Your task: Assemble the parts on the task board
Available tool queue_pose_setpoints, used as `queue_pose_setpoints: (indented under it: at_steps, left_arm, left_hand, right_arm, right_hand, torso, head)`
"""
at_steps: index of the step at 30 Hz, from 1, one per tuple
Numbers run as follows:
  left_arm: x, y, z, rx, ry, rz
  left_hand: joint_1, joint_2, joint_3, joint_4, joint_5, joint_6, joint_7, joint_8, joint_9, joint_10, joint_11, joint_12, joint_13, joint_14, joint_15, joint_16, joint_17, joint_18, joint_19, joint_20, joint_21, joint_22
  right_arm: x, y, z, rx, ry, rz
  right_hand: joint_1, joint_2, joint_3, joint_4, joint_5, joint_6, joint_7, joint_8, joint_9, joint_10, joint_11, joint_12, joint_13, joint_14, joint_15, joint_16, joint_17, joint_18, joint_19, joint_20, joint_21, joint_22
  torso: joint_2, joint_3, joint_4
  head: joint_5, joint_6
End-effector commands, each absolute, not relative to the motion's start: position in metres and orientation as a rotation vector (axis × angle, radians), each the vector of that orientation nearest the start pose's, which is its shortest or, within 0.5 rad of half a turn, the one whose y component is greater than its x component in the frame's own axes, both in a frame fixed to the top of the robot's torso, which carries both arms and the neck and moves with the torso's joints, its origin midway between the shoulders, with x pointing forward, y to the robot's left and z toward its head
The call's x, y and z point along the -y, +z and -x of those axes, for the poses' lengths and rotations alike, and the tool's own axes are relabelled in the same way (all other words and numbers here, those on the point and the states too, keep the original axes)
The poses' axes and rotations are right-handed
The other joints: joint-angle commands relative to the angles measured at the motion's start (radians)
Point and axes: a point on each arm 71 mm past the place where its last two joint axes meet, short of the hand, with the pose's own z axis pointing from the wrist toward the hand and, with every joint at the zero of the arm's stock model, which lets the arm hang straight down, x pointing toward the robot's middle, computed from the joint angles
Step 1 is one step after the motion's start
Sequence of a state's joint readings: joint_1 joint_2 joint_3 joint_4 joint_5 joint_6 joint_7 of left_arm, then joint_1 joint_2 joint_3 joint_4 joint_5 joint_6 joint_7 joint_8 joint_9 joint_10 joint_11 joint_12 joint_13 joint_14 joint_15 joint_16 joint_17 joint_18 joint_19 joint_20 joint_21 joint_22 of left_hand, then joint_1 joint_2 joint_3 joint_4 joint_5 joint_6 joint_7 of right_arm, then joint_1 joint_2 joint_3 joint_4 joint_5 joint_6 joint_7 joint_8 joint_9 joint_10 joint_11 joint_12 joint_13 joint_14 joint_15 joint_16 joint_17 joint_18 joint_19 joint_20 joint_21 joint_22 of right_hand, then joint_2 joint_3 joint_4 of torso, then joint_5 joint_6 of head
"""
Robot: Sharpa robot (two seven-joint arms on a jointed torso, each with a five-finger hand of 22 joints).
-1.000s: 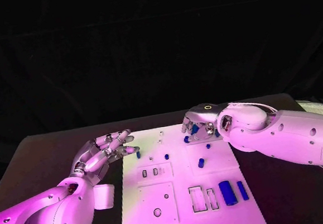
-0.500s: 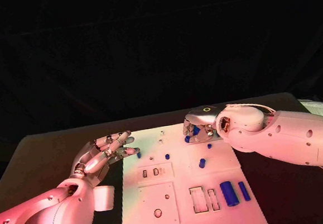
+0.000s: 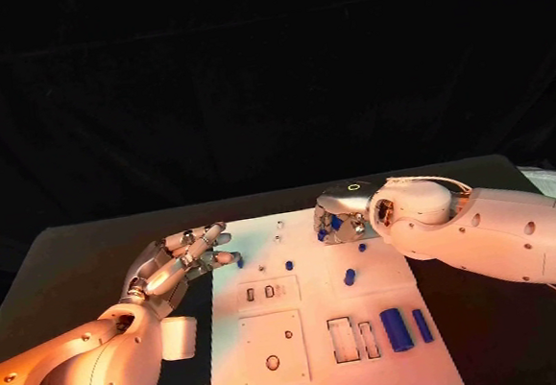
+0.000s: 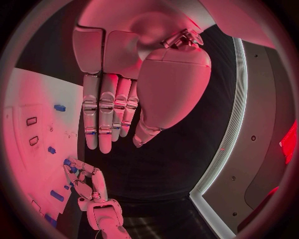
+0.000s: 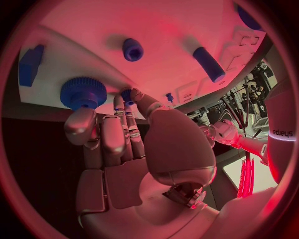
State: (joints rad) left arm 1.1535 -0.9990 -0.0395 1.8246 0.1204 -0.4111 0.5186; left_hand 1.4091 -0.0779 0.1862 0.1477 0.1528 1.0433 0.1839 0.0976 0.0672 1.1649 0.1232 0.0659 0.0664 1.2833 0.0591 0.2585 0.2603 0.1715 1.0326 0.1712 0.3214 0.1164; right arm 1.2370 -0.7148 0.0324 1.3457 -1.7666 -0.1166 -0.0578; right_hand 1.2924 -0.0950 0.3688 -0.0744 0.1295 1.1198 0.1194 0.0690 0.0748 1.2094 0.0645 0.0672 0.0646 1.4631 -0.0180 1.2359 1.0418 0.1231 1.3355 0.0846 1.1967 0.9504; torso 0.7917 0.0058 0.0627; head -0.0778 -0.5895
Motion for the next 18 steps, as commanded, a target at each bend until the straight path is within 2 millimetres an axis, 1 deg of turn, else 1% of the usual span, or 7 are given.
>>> queue_pose_setpoints:
  at_steps: [1, 3, 6, 8, 10, 14, 18]
  left_arm:
    - [-0.2043, -0.1687, -0.4243, -1.326, -1.660, 1.224]
    - [-0.2043, -0.1689, -0.4245, -1.327, -1.658, 1.225]
    - [-0.2042, -0.1691, -0.4247, -1.328, -1.657, 1.226]
    - [-0.2042, -0.1692, -0.4248, -1.329, -1.656, 1.226]
    - [-0.2041, -0.1693, -0.4248, -1.330, -1.654, 1.227]
    - [-0.2042, -0.1695, -0.4250, -1.330, -1.649, 1.229]
    - [-0.2045, -0.1696, -0.4252, -1.330, -1.646, 1.230]
  left_hand:
    - [-0.003, -0.002, 0.007, -0.001, -0.005, -0.001, 0.009, -0.004, -0.001, -0.003, 0.005, -0.002, -0.001, -0.001, 0.004, -0.003, 0.002, 0.012, 0.001, 0.005, -0.005, -0.002]
    - [-0.002, -0.001, 0.008, -0.002, -0.005, -0.002, 0.009, -0.005, -0.001, -0.004, 0.005, -0.002, -0.001, 0.000, 0.004, -0.003, 0.003, 0.012, 0.002, 0.005, -0.004, -0.002]
    - [-0.001, -0.001, 0.009, -0.003, -0.004, -0.002, 0.009, -0.006, -0.001, -0.004, 0.005, -0.002, -0.001, 0.000, 0.004, -0.003, 0.003, 0.012, 0.003, 0.005, -0.004, -0.002]
    - [0.000, 0.000, 0.010, -0.003, -0.004, -0.002, 0.009, -0.006, -0.001, -0.005, 0.005, -0.003, -0.001, 0.001, 0.003, -0.004, 0.004, 0.012, 0.003, 0.005, -0.004, -0.002]
    - [0.001, 0.002, 0.011, -0.004, -0.004, -0.003, 0.010, -0.008, -0.001, -0.006, 0.005, -0.003, -0.001, 0.001, 0.003, -0.004, 0.006, 0.012, 0.004, 0.005, -0.004, -0.002]
    - [0.002, 0.003, 0.013, -0.005, -0.004, -0.004, 0.010, -0.009, -0.001, -0.008, 0.006, -0.004, -0.001, 0.001, 0.003, -0.004, 0.008, 0.012, 0.004, 0.005, -0.004, -0.003]
    - [0.004, 0.004, 0.015, -0.007, -0.004, -0.004, 0.011, -0.011, -0.001, -0.009, 0.006, -0.004, -0.001, 0.001, 0.004, -0.005, 0.009, 0.012, 0.005, 0.005, -0.004, -0.003]
  right_arm:
    - [0.1791, -0.1628, -0.5265, -1.658, 0.433, 0.521]
    - [0.1791, -0.1629, -0.5265, -1.659, 0.433, 0.521]
    - [0.1789, -0.1630, -0.5266, -1.659, 0.435, 0.522]
    - [0.1788, -0.1630, -0.5267, -1.659, 0.436, 0.522]
    - [0.1787, -0.1630, -0.5269, -1.658, 0.436, 0.521]
    - [0.1787, -0.1620, -0.5277, -1.644, 0.436, 0.511]
    - [0.1781, -0.1590, -0.5277, -1.608, 0.441, 0.492]
  right_hand:
    - [0.001, -0.008, 0.003, 0.005, -0.006, 0.005, 0.004, -0.004, 0.001, 0.000, 0.003, -0.005, -0.001, 0.045, 0.003, 0.009, 0.004, -0.013, 0.002, 0.002, 0.009, 0.004]
    - [0.003, -0.006, 0.009, 0.011, -0.006, 0.009, 0.003, -0.003, 0.003, 0.005, 0.002, -0.004, 0.000, 0.046, 0.002, 0.019, 0.016, -0.015, 0.006, 0.002, 0.020, 0.019]
    - [0.009, 0.007, 0.025, 0.023, -0.004, 0.023, -0.001, 0.001, 0.006, 0.019, -0.002, -0.002, 0.001, 0.047, -0.001, 0.033, 0.030, -0.019, 0.015, 0.001, 0.040, 0.048]
    - [0.018, 0.025, 0.042, 0.032, -0.020, 0.040, -0.006, 0.006, 0.010, 0.034, -0.006, 0.000, 0.002, 0.048, -0.005, 0.041, 0.038, -0.024, 0.025, -0.001, 0.061, 0.078]
    - [0.030, 0.044, 0.063, 0.041, -0.036, 0.061, -0.012, 0.013, 0.017, 0.058, -0.013, 0.003, 0.005, 0.048, -0.010, 0.050, 0.045, -0.033, 0.048, -0.005, 0.099, 0.135]
    - [0.038, 0.051, 0.079, 0.048, -0.043, 0.079, -0.017, 0.018, 0.026, 0.084, -0.020, 0.004, 0.007, 0.046, -0.014, 0.053, 0.044, -0.049, 0.083, -0.013, 0.157, 0.228]
    - [0.039, 0.052, 0.089, 0.055, -0.049, 0.083, -0.017, 0.018, 0.032, 0.094, -0.021, 0.000, 0.007, 0.045, -0.015, 0.057, 0.045, -0.051, 0.086, -0.017, 0.167, 0.239]
  torso:
    - [0.003, -0.0002, -0.0010]
    - [0.003, -0.0001, -0.0004]
    - [0.005, 0.0001, 0.0002]
    - [0.005, -0.0002, 0.0009]
    - [0.006, -0.0009, 0.0025]
    - [0.007, -0.0015, 0.0043]
    - [0.007, -0.0012, 0.0050]
  head:
    - [-0.001, 0.000]
    - [-0.001, 0.001]
    - [-0.002, 0.002]
    - [-0.002, 0.002]
    - [-0.003, 0.002]
    - [-0.004, 0.003]
    - [-0.003, 0.004]
